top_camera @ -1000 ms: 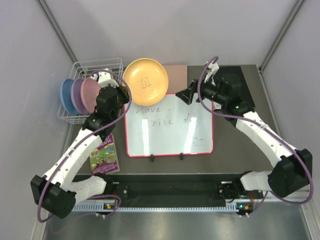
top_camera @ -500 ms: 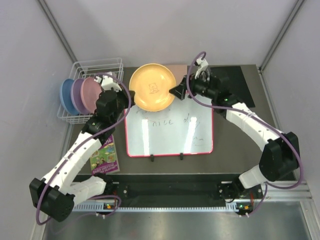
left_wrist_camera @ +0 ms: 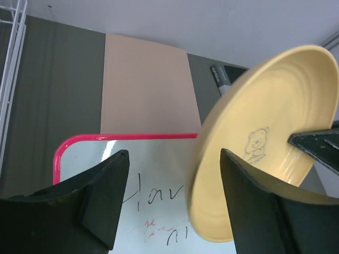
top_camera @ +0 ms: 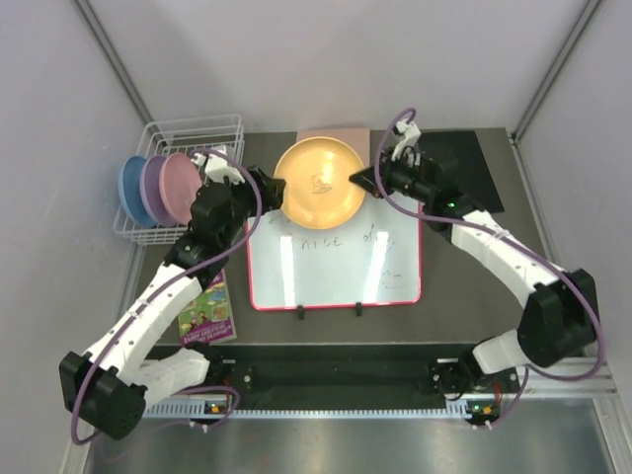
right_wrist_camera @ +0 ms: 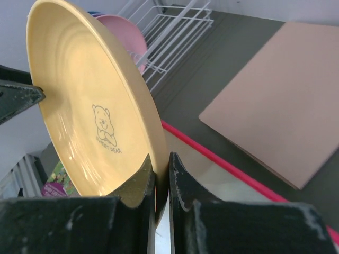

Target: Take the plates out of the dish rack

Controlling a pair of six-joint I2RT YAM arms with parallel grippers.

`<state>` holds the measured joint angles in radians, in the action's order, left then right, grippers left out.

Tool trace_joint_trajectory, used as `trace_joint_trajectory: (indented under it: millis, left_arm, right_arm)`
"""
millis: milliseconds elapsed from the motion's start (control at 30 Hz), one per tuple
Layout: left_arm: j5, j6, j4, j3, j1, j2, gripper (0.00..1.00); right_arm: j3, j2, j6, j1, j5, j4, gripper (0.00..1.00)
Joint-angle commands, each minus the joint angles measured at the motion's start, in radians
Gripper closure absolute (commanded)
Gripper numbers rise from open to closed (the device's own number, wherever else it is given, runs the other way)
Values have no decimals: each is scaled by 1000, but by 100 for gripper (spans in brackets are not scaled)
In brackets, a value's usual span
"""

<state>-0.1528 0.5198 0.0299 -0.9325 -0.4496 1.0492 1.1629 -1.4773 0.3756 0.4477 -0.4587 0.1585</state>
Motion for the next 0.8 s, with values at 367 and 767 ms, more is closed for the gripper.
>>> trace_joint_trajectory:
  millis: [367,767]
  left_arm:
    - [-273,-250,-104,-8,-3,-107,8]
    - [-453,-363,-35,-11,2,-84,4]
  right_arm:
    - [-144,563,-52,-518,553,-419,100]
    - [-331,607,5,-737,556,-619,100]
